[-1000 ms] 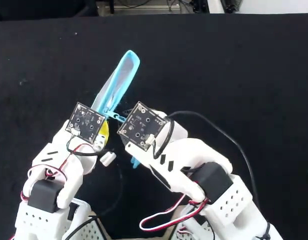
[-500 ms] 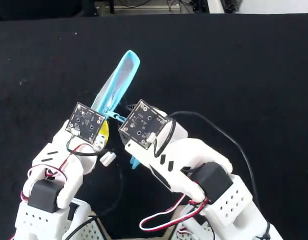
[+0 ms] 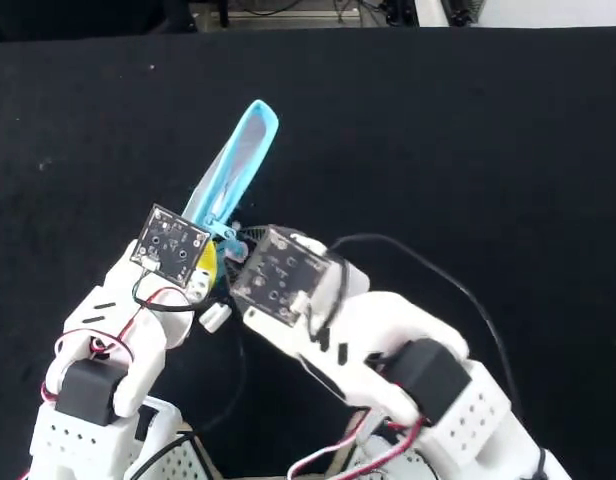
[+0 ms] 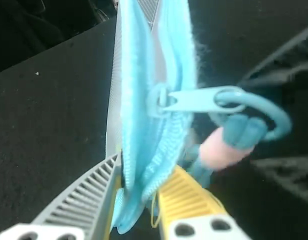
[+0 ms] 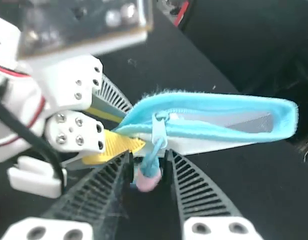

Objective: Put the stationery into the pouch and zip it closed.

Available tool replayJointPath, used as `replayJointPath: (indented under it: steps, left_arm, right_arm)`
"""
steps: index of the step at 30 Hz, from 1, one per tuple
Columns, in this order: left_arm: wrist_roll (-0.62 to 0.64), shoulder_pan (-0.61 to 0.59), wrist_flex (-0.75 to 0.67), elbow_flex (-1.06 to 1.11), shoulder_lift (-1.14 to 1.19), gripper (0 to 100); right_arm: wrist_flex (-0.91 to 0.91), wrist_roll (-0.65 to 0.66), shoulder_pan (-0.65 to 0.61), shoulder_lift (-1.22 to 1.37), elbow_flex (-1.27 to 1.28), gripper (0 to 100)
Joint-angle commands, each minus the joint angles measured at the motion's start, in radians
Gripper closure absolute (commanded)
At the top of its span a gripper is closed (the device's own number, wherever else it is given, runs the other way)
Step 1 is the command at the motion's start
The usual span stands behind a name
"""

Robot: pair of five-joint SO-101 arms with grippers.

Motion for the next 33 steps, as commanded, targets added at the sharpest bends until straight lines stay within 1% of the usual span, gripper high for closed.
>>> replayJointPath:
  steps: [1,3,8,11,21,27,33]
  left_arm:
    - [-0.003,-0.008,0.005,-0.045,-0.005,97]
    - [-0.003,-0.008,0.005,-0.045,-0.005,97]
    - [-0.003,-0.008,0.006,-0.045,-0.005,97]
    - [-0.003,-0.008,0.025,-0.047,-0.005,97]
    - [-0.003,-0.012,0.038,-0.047,-0.005,97]
    - [-0.003,-0.015,0.038,-0.047,-0.005,97]
    - [-0.003,-0.010,0.034,-0.047,-0.005,97]
  right_arm:
    - [0.002,-0.009,-0.003,-0.035,-0.015,88.6]
    - [-0.017,-0.009,-0.003,-0.035,0.012,88.6]
    - [-0.167,-0.009,-0.003,-0.035,0.124,88.6]
    - [-0.215,-0.009,-0.003,-0.036,0.157,88.6]
    - [-0.215,-0.009,-0.002,-0.081,0.150,88.6]
    - [-0.215,-0.003,0.071,-0.102,0.153,95.3]
    - [-0.218,-0.002,0.074,-0.099,0.193,95.3]
